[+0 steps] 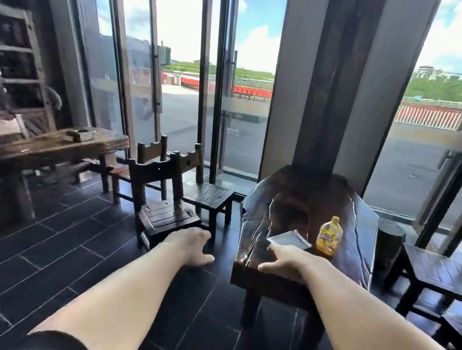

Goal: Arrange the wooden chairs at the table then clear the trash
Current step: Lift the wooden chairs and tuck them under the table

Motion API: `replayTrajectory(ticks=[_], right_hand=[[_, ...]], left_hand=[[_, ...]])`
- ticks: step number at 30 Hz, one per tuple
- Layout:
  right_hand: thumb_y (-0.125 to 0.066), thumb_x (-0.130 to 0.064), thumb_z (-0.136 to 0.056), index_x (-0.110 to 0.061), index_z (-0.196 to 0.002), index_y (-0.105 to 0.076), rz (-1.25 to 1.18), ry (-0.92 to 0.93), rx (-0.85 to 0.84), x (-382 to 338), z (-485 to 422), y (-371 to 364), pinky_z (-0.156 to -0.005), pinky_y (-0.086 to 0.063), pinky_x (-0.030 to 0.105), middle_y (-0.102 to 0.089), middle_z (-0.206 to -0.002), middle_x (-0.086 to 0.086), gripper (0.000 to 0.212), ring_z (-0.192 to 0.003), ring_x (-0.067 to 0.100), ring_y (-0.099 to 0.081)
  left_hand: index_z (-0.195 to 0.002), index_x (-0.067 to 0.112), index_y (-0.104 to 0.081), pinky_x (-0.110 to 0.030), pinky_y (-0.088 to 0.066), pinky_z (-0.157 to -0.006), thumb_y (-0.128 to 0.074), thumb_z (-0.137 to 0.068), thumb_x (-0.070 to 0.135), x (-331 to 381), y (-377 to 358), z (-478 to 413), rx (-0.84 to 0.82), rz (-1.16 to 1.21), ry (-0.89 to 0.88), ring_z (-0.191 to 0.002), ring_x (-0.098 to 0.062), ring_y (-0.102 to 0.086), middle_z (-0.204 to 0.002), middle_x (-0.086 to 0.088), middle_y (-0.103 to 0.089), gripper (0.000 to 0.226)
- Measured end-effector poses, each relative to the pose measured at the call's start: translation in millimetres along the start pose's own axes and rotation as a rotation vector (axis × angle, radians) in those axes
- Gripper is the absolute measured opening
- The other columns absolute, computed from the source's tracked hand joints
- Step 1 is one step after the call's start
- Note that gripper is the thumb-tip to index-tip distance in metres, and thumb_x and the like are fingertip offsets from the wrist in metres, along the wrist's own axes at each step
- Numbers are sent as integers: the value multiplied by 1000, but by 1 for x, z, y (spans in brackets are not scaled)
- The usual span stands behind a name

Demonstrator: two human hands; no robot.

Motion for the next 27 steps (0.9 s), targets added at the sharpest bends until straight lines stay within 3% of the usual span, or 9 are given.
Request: replayTrajectory(ticks=[4,8,11,15,18,27], right_hand=[[-59,-66,-71,-22,-121,-50,10,41,-10,-64,-52,12,-96,-48,42,-61,-132,5,68,-114,26,-59],[-60,-62,-78,-21,-145,-38,47,90,-45,-139,-105,21,-104,-43,40,-50,-146,6,82,-130,28,-50],[-61,-56,-85,-20,-147,-36,48,147,-33,-196,-138,26,-105,-42,41,-48,-148,8,76,-131,29,-49],[-61,-55,-82,-29,-151,-27,68,242,-37,-267,-181,21,-103,-44,40,-52,-143,10,81,-127,30,-51],[-61,-61,-76,-29,-150,-28,81,307,-37,-315,-214,15,-105,-44,45,-49,-147,9,86,-128,30,-50],[-63,-46,-85,-18,-134,-51,106,466,-46,-443,-326,8,-100,-47,38,-58,-134,9,57,-121,30,-56]], left_hand=[[-125,23,-53,-41,-50,-92,-56,-83,58,-71,15,-13,3,7,61,-116,-29,-58,-125,-4,-62,54],[-130,23,-51,-42,-49,-94,-53,-86,56,-150,27,-23,0,-17,110,-119,-30,-57,-130,-6,-58,56],[-124,26,-56,-42,-49,-96,-54,-84,58,-213,29,-28,14,32,168,-118,-26,-58,-130,1,-59,51],[-134,23,-49,-37,-46,-96,-57,-89,53,-283,32,-24,15,65,239,-123,-26,-55,-132,-1,-56,55],[-139,22,-45,-41,-46,-97,-55,-88,57,-331,29,-20,10,26,322,-125,-29,-53,-134,-5,-51,63],[-144,22,-37,-45,-45,-102,-57,-86,60,-465,15,-52,-47,76,490,-130,-28,-49,-141,-6,-44,72]])
Point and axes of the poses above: each hand's wrist, its own z-axis away from the middle knuckle, its own y-axis out of the back of the hand, x = y × z, the point moved 2 cm from there along -z, towards the middle knuckle
